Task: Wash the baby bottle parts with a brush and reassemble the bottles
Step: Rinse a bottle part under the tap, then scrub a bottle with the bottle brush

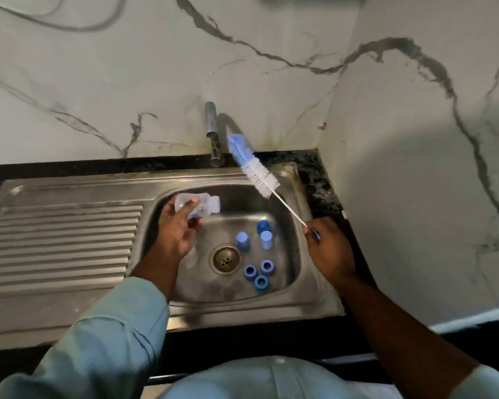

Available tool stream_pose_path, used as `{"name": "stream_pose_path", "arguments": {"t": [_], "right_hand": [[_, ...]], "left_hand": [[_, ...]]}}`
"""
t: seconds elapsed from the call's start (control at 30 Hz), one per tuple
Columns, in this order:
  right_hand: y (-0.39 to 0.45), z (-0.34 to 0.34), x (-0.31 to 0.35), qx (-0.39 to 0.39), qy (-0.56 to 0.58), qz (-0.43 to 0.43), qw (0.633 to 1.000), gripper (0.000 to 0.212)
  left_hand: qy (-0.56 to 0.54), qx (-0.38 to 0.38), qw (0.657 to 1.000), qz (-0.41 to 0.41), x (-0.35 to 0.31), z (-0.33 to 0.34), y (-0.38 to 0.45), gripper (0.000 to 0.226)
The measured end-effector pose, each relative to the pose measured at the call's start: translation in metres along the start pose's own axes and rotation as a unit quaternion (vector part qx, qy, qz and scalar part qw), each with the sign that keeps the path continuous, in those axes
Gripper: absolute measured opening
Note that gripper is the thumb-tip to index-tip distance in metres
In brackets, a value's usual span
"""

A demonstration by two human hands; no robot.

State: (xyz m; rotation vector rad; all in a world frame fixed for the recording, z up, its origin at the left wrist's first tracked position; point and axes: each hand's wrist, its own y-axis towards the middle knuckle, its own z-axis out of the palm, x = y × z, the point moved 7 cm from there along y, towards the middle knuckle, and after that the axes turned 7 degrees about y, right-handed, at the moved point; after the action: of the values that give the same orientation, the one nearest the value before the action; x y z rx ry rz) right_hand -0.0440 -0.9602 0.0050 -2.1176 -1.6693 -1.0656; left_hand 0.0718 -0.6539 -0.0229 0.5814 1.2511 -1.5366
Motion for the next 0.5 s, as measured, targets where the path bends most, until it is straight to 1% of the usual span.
{"name": "stream_pose_path", "arguments": {"t": [0.07,0.1,0.17,0.2,0.3,0.43,0.5], "right_hand": [[-0.007,0.011,0.019,0.026,-0.005,-0.052,0.998,0.006],[-0.011,0.015,0.029,0.039,-0.018,-0.087,0.995,0.011],[-0.018,0.022,0.045,0.060,-0.045,-0.150,0.986,0.024],[-0.020,0.024,0.051,0.063,-0.057,-0.169,0.982,0.027],[-0.022,0.027,0.067,0.059,-0.086,-0.207,0.973,0.025],[-0.020,0.036,0.094,0.053,-0.121,-0.246,0.960,0.027],[-0.019,0.042,0.101,0.061,-0.135,-0.241,0.959,0.024]], "left_hand": [[-0.019,-0.036,0.999,0.021,-0.028,-0.030,0.008,0.037],[-0.028,-0.062,0.998,0.020,-0.041,-0.043,0.012,0.039],[-0.042,-0.096,0.994,0.009,-0.060,-0.066,0.020,0.055],[-0.044,-0.100,0.994,0.005,-0.070,-0.076,0.024,0.061],[-0.053,-0.099,0.994,0.008,-0.091,-0.093,0.035,0.067],[-0.065,-0.125,0.989,0.039,-0.111,-0.110,0.045,0.060],[-0.078,-0.125,0.988,0.047,-0.114,-0.112,0.049,0.058]]}}
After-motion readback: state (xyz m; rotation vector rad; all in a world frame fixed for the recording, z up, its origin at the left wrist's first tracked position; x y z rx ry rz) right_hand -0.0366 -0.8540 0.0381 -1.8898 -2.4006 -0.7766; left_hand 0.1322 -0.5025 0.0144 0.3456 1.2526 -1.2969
